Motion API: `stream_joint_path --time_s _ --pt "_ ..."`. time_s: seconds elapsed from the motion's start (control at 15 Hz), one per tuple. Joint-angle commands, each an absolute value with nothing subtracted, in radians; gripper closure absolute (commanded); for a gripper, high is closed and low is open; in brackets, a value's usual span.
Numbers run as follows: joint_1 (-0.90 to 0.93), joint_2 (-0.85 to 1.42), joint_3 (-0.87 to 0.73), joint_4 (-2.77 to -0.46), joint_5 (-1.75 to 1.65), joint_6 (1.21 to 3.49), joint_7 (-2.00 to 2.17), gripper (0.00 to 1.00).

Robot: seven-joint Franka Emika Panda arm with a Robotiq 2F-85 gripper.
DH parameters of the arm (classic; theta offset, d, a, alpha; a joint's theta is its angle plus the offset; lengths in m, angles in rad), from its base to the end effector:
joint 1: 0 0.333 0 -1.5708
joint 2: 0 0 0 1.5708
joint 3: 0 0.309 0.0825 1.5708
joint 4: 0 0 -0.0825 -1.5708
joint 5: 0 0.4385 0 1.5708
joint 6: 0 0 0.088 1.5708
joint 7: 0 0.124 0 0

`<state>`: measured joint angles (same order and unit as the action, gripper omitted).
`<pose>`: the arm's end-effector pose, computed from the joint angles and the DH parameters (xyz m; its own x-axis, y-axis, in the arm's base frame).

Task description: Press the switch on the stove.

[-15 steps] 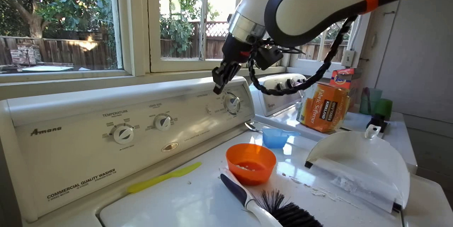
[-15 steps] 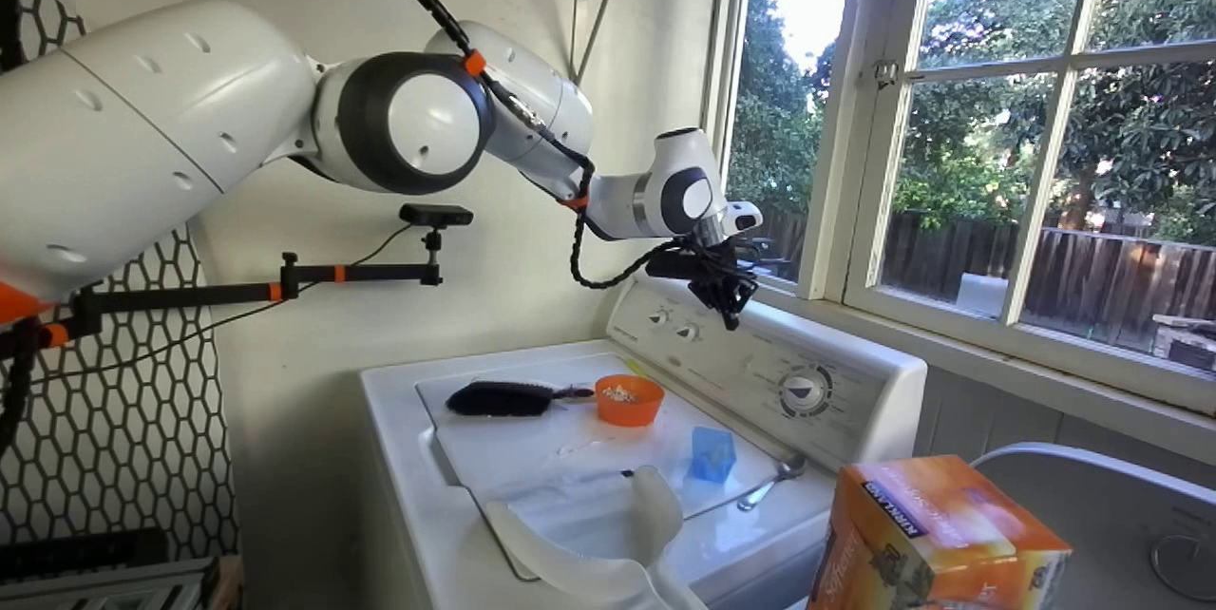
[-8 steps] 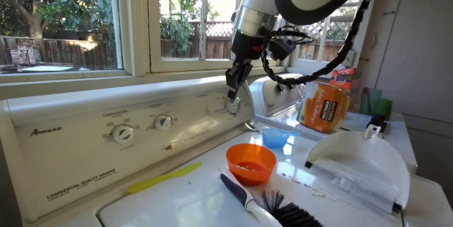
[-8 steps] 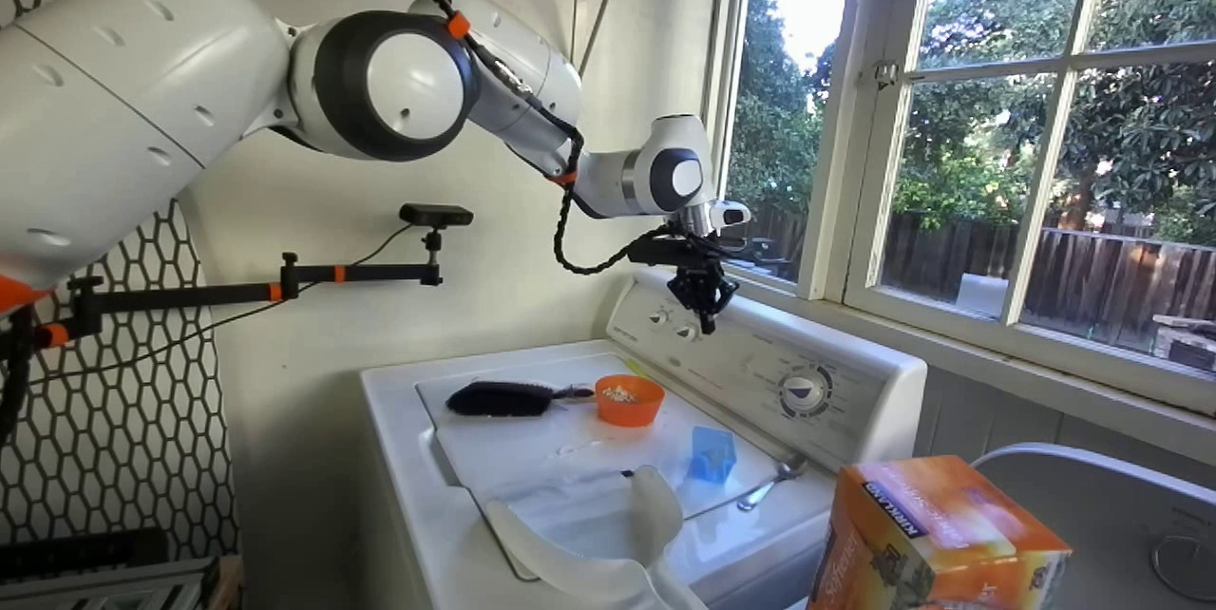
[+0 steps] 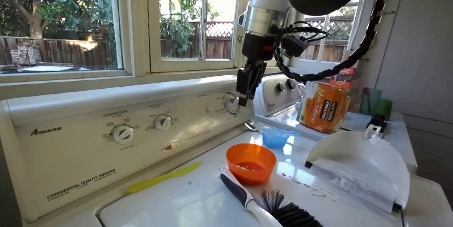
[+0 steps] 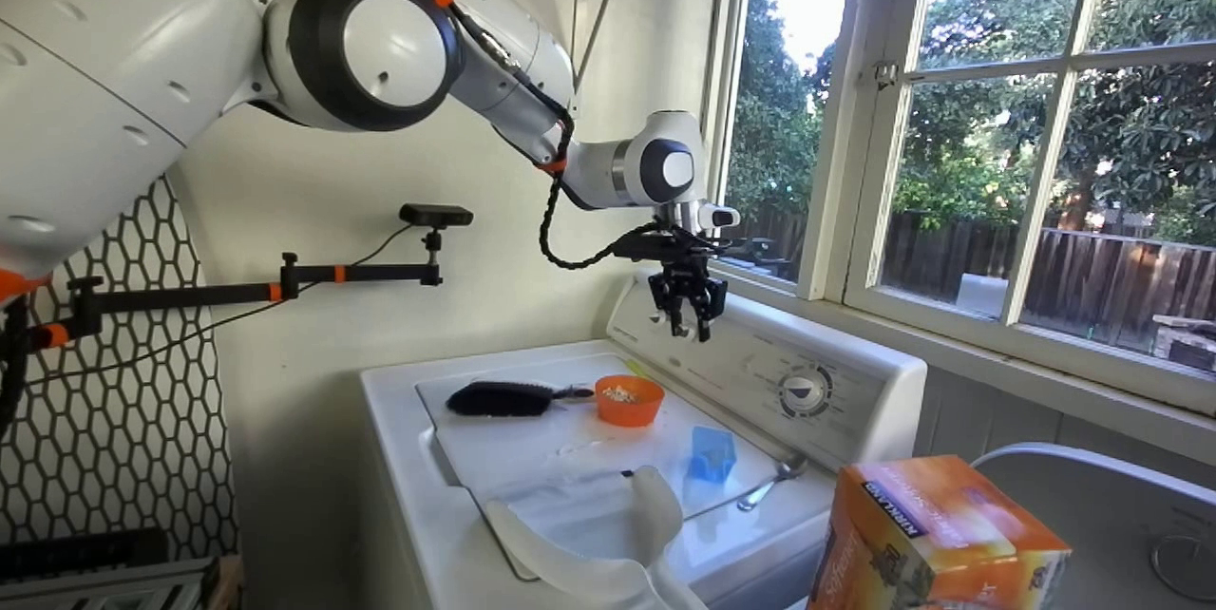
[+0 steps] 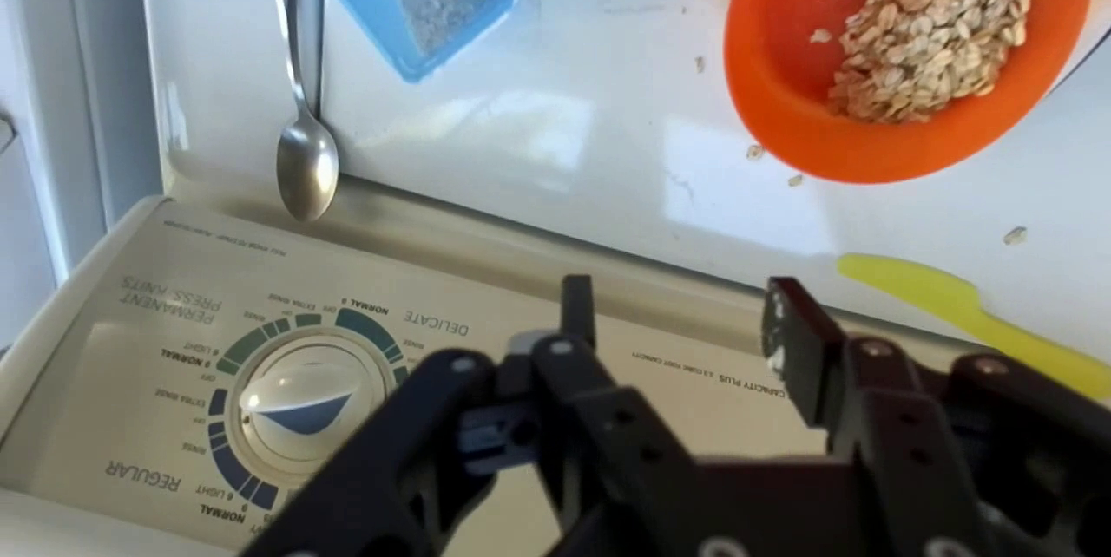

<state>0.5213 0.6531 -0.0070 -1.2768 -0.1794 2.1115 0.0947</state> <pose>0.7031 0.3862 0.3463 0.8548 0.4837 0.1879 0.4607 -0.8741 0.1542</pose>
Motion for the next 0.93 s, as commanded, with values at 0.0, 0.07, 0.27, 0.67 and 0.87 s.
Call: stream_joint_path --time_s 0.0,0.07,0.27,0.67,0.87 --pt "0.539 0.593 -0.019 -1.354 -0.181 2.052 0.174 0.13" --pt "0.539 0.587 -0.018 -1.363 -0.176 2.04 0.194 0.07" --pt "0.537 0.563 -0.006 -1.398 -0.173 2.04 0.206 0.0" --pt "0.498 0.586 0.044 -1.365 -0.211 2.043 0.22 0.0" --pt "0.498 0.585 0.043 -1.366 -0.211 2.043 0.224 0.0"
